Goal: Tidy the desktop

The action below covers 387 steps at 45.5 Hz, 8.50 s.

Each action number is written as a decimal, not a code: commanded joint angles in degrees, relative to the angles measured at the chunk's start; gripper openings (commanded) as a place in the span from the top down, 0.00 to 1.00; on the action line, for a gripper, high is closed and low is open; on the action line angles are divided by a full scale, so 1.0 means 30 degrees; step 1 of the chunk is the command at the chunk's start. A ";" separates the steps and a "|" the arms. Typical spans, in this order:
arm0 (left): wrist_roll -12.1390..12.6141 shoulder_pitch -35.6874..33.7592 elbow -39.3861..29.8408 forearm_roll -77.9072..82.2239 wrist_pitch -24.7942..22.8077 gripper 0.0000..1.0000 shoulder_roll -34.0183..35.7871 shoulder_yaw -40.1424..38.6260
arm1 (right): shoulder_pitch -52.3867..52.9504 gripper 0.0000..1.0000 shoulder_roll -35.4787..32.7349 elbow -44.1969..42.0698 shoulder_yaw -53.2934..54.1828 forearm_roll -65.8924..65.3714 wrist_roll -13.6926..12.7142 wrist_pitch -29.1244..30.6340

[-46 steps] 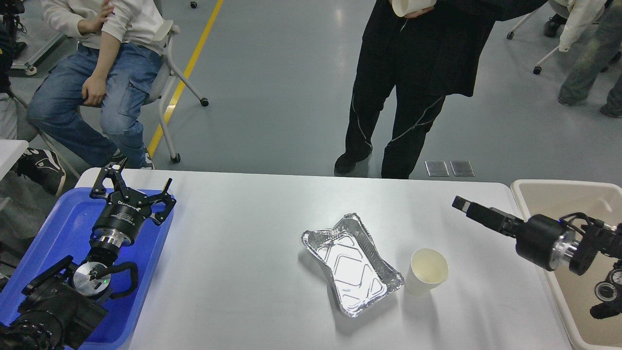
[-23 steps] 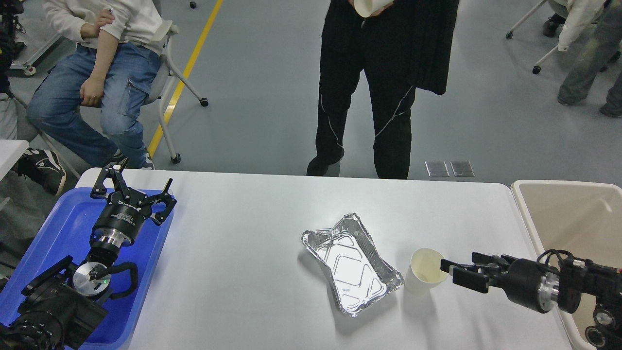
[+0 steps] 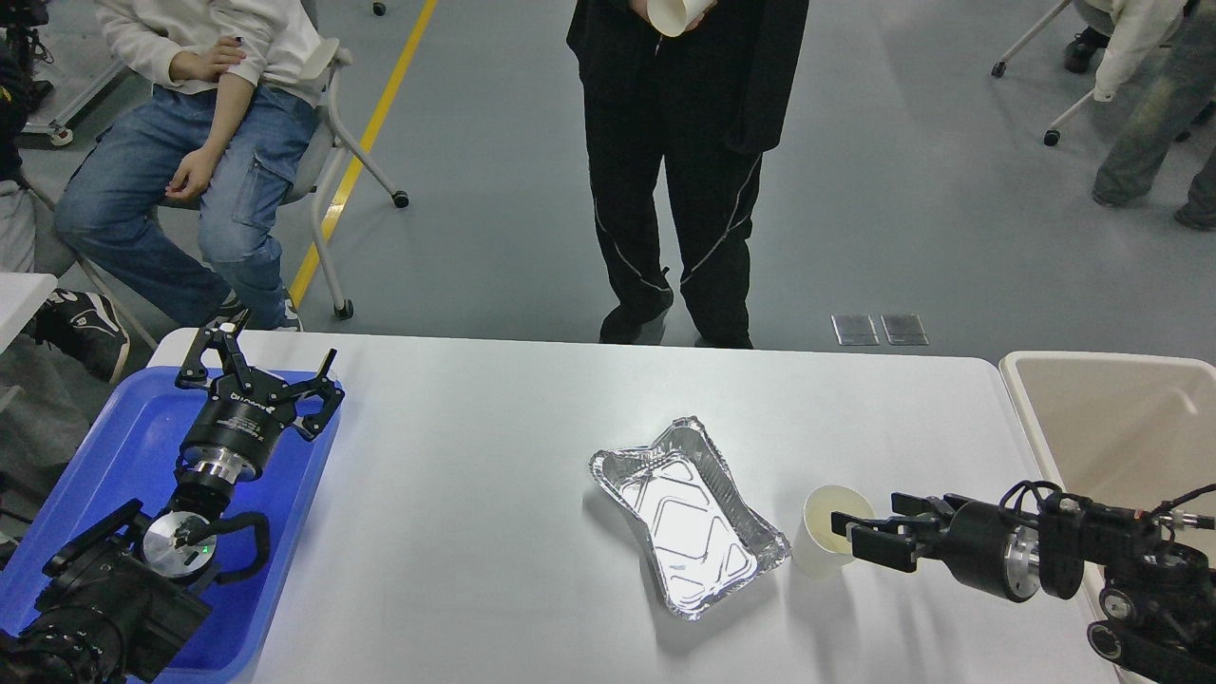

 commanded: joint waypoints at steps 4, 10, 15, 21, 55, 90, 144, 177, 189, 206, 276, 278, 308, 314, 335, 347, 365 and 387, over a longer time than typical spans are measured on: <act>0.0000 -0.0001 0.0000 0.0000 0.0000 0.00 0.0001 0.0029 | 0.0232 0.00 0.1641 -0.1772 -0.0297 0.0011 0.0013 -0.0573; 0.0000 -0.0001 0.0000 0.0000 0.0000 0.00 0.0001 0.0000 | 0.0348 0.19 0.2024 -0.2066 -0.0617 -0.0077 -0.0016 -0.0838; 0.0000 -0.0001 0.0000 0.0000 0.0000 0.00 0.0001 0.0000 | 0.0964 0.50 0.2024 -0.2037 -0.1700 -0.0048 -0.0045 -0.0838; 0.0000 -0.0001 0.0000 0.0000 0.0000 0.00 0.0001 0.0000 | 0.1170 0.89 0.1907 -0.2037 -0.2230 -0.0135 -0.0045 -0.0838; 0.0000 -0.0001 0.0000 0.0000 0.0000 0.00 0.0001 0.0000 | 0.1638 1.00 0.1262 -0.1832 -0.2084 0.1359 -0.0426 -0.0750; 0.0000 -0.0001 0.0000 0.0029 0.0000 0.00 0.0001 0.0000 | 1.2094 1.00 -0.8346 0.5639 -0.1791 0.5692 -0.1744 0.7744; 0.0000 0.0028 0.0000 0.0000 0.0000 0.00 0.0001 0.0000 | 1.0342 1.00 -0.9490 0.1306 -0.2025 1.3162 -0.1014 0.5960; 0.0000 0.0028 0.0000 0.0000 0.0000 0.00 0.0001 0.0000 | 0.1758 1.00 -0.2755 -1.0793 -0.0737 2.7607 0.0482 0.3791; 0.0000 0.0028 0.0000 0.0000 0.0000 0.00 0.0001 0.0000 | -0.0235 1.00 0.0907 -1.6298 0.0260 2.8896 0.0248 0.3820; 0.0000 -0.0001 0.0000 0.0000 0.0000 0.00 0.0001 0.0000 | -0.1086 1.00 0.6444 -2.4504 0.0289 2.9337 -0.1451 0.3587; 0.0000 0.0028 0.0000 0.0000 0.0000 0.00 0.0001 0.0000 | -0.1409 0.02 0.6887 -2.4683 0.0318 2.9337 -0.1891 0.1828; 0.0000 0.0028 0.0000 -0.0030 0.0000 0.00 0.0030 0.0000 | -0.1292 0.02 0.6887 -2.4683 0.0289 2.9337 -0.1891 0.1828; -0.0029 0.0057 0.0029 -0.0088 0.0000 0.00 0.0030 0.0000 | -0.0501 0.01 0.5746 -2.3837 0.3652 2.9454 -0.1774 0.2442; -0.0029 0.0028 0.0000 -0.0059 0.0000 0.00 0.0030 0.0000 | -0.0762 0.00 0.4252 -1.9857 1.0706 2.9454 -0.1715 0.3145; -0.0029 0.0057 0.0029 -0.0059 0.0000 0.00 0.0030 0.0000 | -0.4161 0.00 0.4629 -1.0741 1.9679 2.9132 -0.1453 0.3906; -0.0029 0.0057 0.0029 -0.0088 0.0000 0.00 0.0030 0.0000 | -0.6387 0.00 0.6827 -0.8015 2.3111 2.6293 -0.0809 0.6367; -0.0029 0.0057 0.0000 -0.0059 0.0000 0.00 0.0030 0.0000 | -0.7883 0.00 0.7384 -0.7369 2.1590 2.5909 0.3031 0.8596; 0.0000 0.0028 0.0000 -0.0030 0.0000 0.00 0.0030 0.0000 | -0.8088 0.00 0.8235 -0.7574 2.0651 2.5880 0.3060 0.8479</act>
